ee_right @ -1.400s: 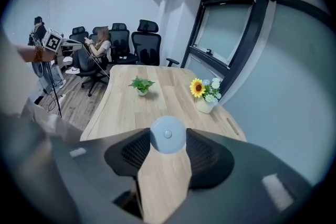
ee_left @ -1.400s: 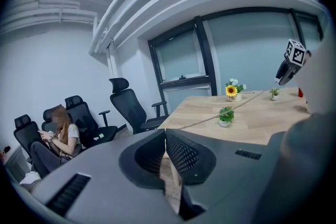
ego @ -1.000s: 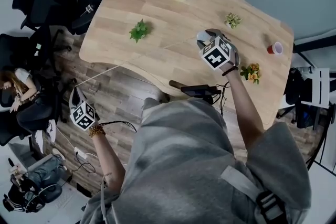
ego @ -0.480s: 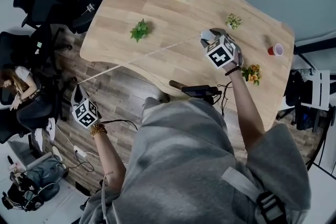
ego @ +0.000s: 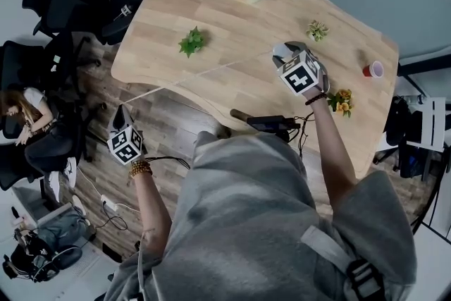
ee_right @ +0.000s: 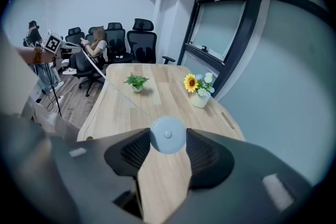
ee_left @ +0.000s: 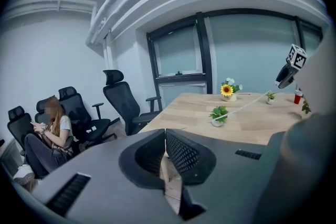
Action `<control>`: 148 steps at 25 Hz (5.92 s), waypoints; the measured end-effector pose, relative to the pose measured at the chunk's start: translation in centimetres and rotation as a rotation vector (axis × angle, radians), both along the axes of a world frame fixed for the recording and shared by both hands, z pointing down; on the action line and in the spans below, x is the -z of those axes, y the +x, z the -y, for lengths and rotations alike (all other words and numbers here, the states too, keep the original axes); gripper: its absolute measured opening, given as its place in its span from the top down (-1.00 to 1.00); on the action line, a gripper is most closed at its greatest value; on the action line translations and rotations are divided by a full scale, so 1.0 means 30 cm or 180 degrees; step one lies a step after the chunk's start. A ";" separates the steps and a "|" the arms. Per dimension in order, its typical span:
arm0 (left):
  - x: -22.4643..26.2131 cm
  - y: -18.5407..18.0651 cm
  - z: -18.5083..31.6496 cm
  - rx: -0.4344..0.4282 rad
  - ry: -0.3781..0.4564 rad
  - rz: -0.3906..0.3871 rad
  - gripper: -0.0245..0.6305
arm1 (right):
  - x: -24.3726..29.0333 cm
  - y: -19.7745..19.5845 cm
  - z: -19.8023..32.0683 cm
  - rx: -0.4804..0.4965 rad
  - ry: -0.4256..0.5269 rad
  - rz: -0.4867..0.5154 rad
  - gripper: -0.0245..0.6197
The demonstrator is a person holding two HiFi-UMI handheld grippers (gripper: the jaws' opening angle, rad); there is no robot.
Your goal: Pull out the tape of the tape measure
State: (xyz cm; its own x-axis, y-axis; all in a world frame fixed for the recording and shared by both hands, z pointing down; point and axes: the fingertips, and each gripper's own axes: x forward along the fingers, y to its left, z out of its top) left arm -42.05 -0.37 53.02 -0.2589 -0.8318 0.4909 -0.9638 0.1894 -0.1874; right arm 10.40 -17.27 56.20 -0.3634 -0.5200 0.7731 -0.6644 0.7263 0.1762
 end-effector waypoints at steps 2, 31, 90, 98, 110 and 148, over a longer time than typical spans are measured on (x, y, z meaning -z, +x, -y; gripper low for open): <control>0.007 0.011 0.015 -0.0032 0.0002 0.0014 0.89 | 0.008 -0.006 0.001 -0.0007 0.0019 0.0008 0.23; 0.298 0.558 0.420 -0.1104 0.0861 -0.0214 0.88 | 0.141 0.201 0.002 -0.0494 0.0491 0.0001 0.23; -0.671 1.026 0.537 -0.2077 -0.1290 -0.0623 0.88 | -0.655 0.378 -0.064 -0.1148 -0.1048 -0.0133 0.22; -0.632 1.017 0.555 -0.2065 -0.1171 -0.0677 0.76 | -0.644 0.355 -0.073 -0.1050 -0.1100 -0.0058 0.21; -0.434 0.992 0.674 -0.2042 -0.0652 -0.0602 0.76 | -0.481 0.344 -0.012 -0.0964 -0.0723 0.0160 0.15; 0.634 1.435 0.753 -0.2907 0.1588 -0.0467 0.76 | 0.584 0.198 0.104 -0.0815 0.1436 0.0745 0.26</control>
